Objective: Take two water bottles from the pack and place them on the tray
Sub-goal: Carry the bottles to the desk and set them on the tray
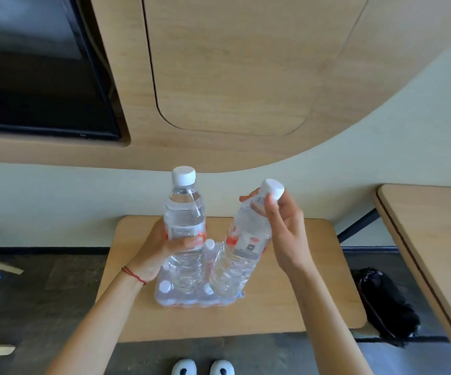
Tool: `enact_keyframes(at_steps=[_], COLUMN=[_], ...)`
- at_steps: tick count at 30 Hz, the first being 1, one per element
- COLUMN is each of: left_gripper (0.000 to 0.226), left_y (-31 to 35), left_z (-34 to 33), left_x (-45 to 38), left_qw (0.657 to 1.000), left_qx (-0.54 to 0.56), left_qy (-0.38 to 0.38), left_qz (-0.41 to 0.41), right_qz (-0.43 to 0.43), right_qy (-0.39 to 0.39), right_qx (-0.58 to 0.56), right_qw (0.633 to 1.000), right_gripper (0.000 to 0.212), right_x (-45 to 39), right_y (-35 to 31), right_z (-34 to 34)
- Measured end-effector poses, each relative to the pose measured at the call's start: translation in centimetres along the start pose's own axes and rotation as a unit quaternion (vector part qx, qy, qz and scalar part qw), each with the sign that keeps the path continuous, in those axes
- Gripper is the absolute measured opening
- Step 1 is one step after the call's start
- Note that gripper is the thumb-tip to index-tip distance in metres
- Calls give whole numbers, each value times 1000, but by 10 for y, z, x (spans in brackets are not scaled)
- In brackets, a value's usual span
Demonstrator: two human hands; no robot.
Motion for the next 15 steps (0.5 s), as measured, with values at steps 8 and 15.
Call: enact_keyframes(at_steps=[8,15], left_gripper=[35,77], left_y=[29,32], left_z=[-95,-223], left_x=[-11,-39], left_qw=[999,993], left_qx=[4,-4], left_qy=[-52,-118], left_qz=[3,14], right_qz=[35,67], right_qy=[169,276], right_qx=[79,33], right_qw=[982,958], right_gripper=[44,47], right_x=[67,151], right_y=[-69,-102], right_z=[68,183])
Point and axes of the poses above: each hand's wrist, its own x-axis away from the middle knuckle, its own z-axis out of the back of the hand, y = z × x, the point moved 8 cm from there along -x, towards the middle knuckle, and after that the axes turned 8 degrees about -y, right-handed, at the moved point
